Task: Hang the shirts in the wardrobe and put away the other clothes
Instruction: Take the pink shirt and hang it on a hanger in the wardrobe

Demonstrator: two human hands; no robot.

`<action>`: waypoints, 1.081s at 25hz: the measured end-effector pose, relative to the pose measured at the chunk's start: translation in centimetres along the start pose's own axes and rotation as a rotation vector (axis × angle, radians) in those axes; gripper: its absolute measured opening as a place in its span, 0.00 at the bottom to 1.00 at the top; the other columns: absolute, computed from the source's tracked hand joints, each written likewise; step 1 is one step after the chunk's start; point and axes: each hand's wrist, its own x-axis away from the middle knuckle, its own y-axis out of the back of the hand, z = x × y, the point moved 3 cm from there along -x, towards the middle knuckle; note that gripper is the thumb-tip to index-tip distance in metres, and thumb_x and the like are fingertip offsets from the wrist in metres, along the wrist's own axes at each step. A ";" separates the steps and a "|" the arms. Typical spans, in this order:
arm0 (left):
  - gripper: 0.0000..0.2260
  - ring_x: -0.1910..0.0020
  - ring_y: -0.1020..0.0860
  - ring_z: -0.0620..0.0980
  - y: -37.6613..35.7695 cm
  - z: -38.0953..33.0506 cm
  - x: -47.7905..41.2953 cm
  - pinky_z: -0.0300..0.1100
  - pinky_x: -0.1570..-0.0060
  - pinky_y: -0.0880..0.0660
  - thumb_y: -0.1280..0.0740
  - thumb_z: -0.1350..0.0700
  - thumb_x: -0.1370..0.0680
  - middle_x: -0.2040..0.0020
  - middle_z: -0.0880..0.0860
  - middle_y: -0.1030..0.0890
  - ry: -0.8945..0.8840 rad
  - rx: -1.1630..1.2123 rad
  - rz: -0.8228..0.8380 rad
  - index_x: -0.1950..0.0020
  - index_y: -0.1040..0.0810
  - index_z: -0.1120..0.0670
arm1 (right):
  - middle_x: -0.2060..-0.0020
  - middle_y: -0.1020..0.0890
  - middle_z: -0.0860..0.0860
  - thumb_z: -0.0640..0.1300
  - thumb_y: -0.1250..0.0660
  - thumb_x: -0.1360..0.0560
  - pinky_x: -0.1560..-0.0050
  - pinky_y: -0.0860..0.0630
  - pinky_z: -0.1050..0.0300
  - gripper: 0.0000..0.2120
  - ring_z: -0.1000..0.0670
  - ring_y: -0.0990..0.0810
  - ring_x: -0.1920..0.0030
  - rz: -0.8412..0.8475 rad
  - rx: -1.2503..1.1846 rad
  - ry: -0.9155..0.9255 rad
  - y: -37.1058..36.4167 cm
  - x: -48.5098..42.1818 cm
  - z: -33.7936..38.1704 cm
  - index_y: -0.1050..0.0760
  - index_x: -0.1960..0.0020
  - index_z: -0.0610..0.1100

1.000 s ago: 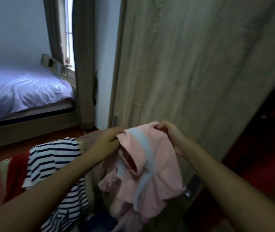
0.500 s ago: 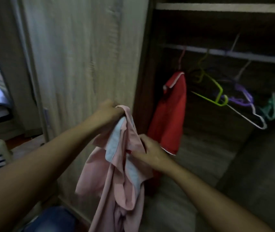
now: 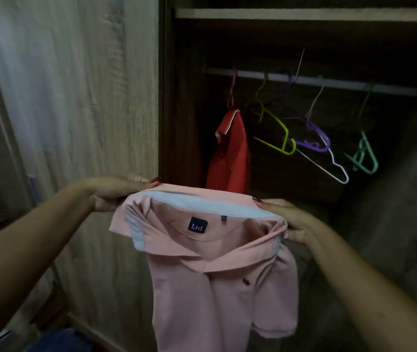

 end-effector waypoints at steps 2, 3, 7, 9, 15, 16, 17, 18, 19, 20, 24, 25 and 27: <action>0.21 0.57 0.18 0.51 -0.4 0.0 -0.7 0.45 0.55 0.19 0.26 0.49 0.31 0.50 0.60 0.19 -0.082 0.170 -0.070 0.44 0.21 0.61 | 0.63 0.16 0.47 0.34 0.43 0.21 0.61 0.20 0.61 0.11 0.54 0.17 0.71 -0.053 0.034 -0.040 0.1 -0.6 0.5 0.26 0.43 0.35; 0.19 0.56 0.18 0.51 -0.6 -0.3 -0.9 0.45 0.55 0.19 0.27 0.51 0.31 0.49 0.58 0.18 -0.126 0.189 -0.078 0.42 0.21 0.57 | 0.59 0.18 0.45 0.33 0.44 0.21 0.59 0.21 0.60 0.12 0.53 0.17 0.70 -0.055 0.051 -0.041 0.1 -0.8 1.0 0.27 0.40 0.37; 0.17 0.47 0.19 0.50 -0.4 -1.6 -0.5 0.44 0.49 0.21 0.27 0.54 0.29 0.44 0.51 0.19 -0.180 -0.309 0.053 0.41 0.20 0.53 | 0.61 0.24 0.42 0.28 0.43 0.26 0.71 0.24 0.62 0.12 0.50 0.23 0.67 -0.045 0.124 -0.025 0.3 -1.9 3.0 0.26 0.51 0.42; 0.14 0.47 0.19 0.47 0.0 -2.0 -0.4 0.42 0.48 0.21 0.27 0.56 0.29 0.46 0.49 0.18 -0.208 -0.564 0.019 0.44 0.18 0.50 | 0.61 0.22 0.42 0.33 0.39 0.27 0.71 0.28 0.62 0.07 0.49 0.23 0.66 -0.052 0.434 0.000 0.1 -1.6 3.8 0.22 0.57 0.39; 0.07 0.65 0.21 0.41 1.1 -1.7 -2.1 0.33 0.66 0.26 0.23 0.53 0.34 0.65 0.46 0.18 -0.385 -0.851 -0.210 0.61 0.19 0.48 | 0.60 0.16 0.52 0.42 0.25 0.33 0.60 0.21 0.63 0.09 0.56 0.19 0.59 0.061 1.037 0.069 -2.1 -1.3 4.4 0.17 0.52 0.42; 0.07 0.67 0.23 0.41 1.4 -1.4 -2.4 0.34 0.67 0.28 0.23 0.53 0.33 0.66 0.45 0.20 -0.391 -0.947 -0.219 0.62 0.21 0.47 | 0.59 0.17 0.51 0.42 0.24 0.34 0.57 0.21 0.56 0.08 0.55 0.20 0.58 0.069 1.107 0.091 -2.1 -1.7 4.1 0.17 0.55 0.45; 0.08 0.67 0.25 0.42 1.6 -1.2 -2.7 0.36 0.67 0.29 0.24 0.51 0.32 0.66 0.45 0.22 -0.385 -1.025 -0.221 0.62 0.22 0.48 | 0.61 0.18 0.51 0.42 0.24 0.35 0.57 0.22 0.52 0.07 0.54 0.21 0.60 0.063 1.141 0.124 -2.1 -2.1 3.8 0.18 0.58 0.46; 0.09 0.67 0.26 0.44 1.9 -1.0 -2.9 0.38 0.66 0.30 0.25 0.49 0.31 0.65 0.46 0.23 -0.379 -1.079 -0.224 0.61 0.23 0.49 | 0.63 0.19 0.51 0.40 0.25 0.34 0.60 0.23 0.55 0.06 0.55 0.23 0.62 0.046 1.147 0.161 -2.1 -2.3 3.7 0.20 0.60 0.47; 0.12 0.66 0.26 0.45 2.2 -0.9 -2.9 0.41 0.65 0.30 0.26 0.45 0.32 0.64 0.47 0.24 -0.383 -1.118 -0.229 0.60 0.23 0.51 | 0.65 0.22 0.52 0.37 0.26 0.33 0.63 0.25 0.59 0.08 0.55 0.24 0.64 0.016 1.125 0.196 -2.1 -2.5 3.7 0.23 0.62 0.48; 0.17 0.64 0.26 0.46 2.3 -0.9 -2.8 0.42 0.64 0.29 0.28 0.40 0.33 0.62 0.48 0.24 -0.403 -1.155 -0.245 0.58 0.23 0.52 | 0.65 0.23 0.52 0.35 0.27 0.33 0.64 0.27 0.61 0.10 0.55 0.26 0.64 -0.023 1.105 0.235 -2.1 -2.7 3.8 0.25 0.62 0.48; 0.20 0.59 0.27 0.48 2.3 -1.5 -2.3 0.44 0.61 0.28 0.35 0.37 0.35 0.56 0.50 0.27 -0.627 -1.199 -0.447 0.56 0.22 0.53 | 0.59 0.29 0.52 0.35 0.24 0.37 0.60 0.29 0.63 0.16 0.53 0.28 0.61 -0.204 1.118 0.472 -2.6 -3.1 4.6 0.28 0.66 0.52; 0.15 0.60 0.26 0.49 2.1 -1.6 -2.0 0.45 0.62 0.28 0.32 0.43 0.33 0.58 0.50 0.27 -0.674 -1.139 -0.482 0.57 0.24 0.53 | 0.60 0.30 0.52 0.35 0.24 0.37 0.61 0.31 0.66 0.17 0.53 0.29 0.61 -0.260 1.099 0.503 -2.7 -3.2 4.8 0.28 0.66 0.53; 0.08 0.62 0.24 0.51 1.5 -1.6 -1.9 0.49 0.63 0.25 0.29 0.54 0.29 0.61 0.50 0.24 -0.713 -1.017 -0.535 0.59 0.27 0.53 | 0.61 0.29 0.52 0.34 0.26 0.36 0.64 0.33 0.67 0.15 0.53 0.29 0.63 -0.310 1.041 0.516 -3.0 -3.2 5.1 0.28 0.64 0.50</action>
